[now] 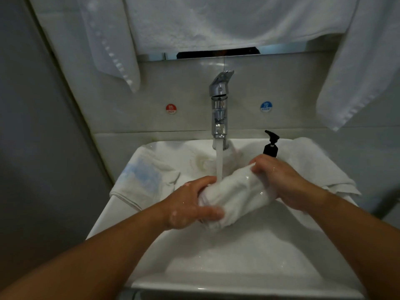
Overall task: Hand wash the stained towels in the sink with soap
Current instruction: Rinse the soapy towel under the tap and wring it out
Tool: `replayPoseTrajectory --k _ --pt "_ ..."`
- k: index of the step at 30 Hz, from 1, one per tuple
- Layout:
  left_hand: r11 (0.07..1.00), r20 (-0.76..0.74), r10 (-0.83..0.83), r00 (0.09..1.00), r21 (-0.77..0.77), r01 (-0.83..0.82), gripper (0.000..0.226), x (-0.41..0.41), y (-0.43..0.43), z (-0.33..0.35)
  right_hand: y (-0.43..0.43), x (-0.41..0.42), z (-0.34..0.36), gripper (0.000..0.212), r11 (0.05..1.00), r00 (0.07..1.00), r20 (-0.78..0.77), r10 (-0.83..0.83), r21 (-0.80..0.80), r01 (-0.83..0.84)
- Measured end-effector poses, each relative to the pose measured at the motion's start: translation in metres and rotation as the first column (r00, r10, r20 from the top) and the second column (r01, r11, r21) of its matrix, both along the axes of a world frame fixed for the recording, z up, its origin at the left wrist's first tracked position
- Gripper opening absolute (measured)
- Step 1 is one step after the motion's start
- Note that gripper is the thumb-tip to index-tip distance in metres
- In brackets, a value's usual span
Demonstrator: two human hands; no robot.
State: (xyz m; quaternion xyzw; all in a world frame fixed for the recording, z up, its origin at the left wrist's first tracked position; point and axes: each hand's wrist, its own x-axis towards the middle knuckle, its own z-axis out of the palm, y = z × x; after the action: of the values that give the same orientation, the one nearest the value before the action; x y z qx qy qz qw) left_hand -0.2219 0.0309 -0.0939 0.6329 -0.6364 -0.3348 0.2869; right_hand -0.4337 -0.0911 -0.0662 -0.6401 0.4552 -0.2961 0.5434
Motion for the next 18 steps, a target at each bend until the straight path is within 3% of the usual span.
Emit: replayPoseTrajectory --k 4,5,7,10,13,15,18 --pt "1.0 -0.12 0.018 0.993 0.027 -0.015 0.055 0.009 0.003 0.003 0.004 -0.004 -0.003 0.026 0.978 0.975 -0.12 0.185 -0.079 -0.195" --pt "0.999 -0.161 0.038 0.986 0.044 -0.031 0.053 0.013 0.003 0.003 0.006 -0.004 -0.004 0.022 0.957 0.949 -0.154 0.276 -0.041 -0.286" --pt "0.994 -0.159 0.087 0.983 0.084 -0.075 0.049 0.023 0.004 0.003 0.009 -0.007 -0.008 0.034 0.909 0.884 -0.217 0.414 0.055 -0.413" --pt "0.985 0.073 0.021 0.997 0.17 -0.033 0.045 0.024 0.004 0.004 0.013 -0.008 -0.012 0.047 0.86 0.752 -0.437 0.493 0.113 -0.498" --pt "0.969 0.273 -0.09 0.958 0.248 0.02 0.037 0.013 0.002 0.003 0.017 -0.005 -0.015 0.037 0.761 0.517 -0.734 0.441 0.0 -0.649" --pt "0.971 0.391 -0.118 0.913 0.237 0.024 0.04 0.008 0.0 0.002 0.022 -0.002 -0.014 0.032 0.702 0.471 -0.794 0.385 -0.079 -0.707" --pt "0.975 0.488 -0.189 0.852 0.197 0.104 0.06 -0.002 0.004 -0.003 0.035 0.006 -0.02 0.072 0.626 0.43 -0.793 0.431 -0.08 -0.775"
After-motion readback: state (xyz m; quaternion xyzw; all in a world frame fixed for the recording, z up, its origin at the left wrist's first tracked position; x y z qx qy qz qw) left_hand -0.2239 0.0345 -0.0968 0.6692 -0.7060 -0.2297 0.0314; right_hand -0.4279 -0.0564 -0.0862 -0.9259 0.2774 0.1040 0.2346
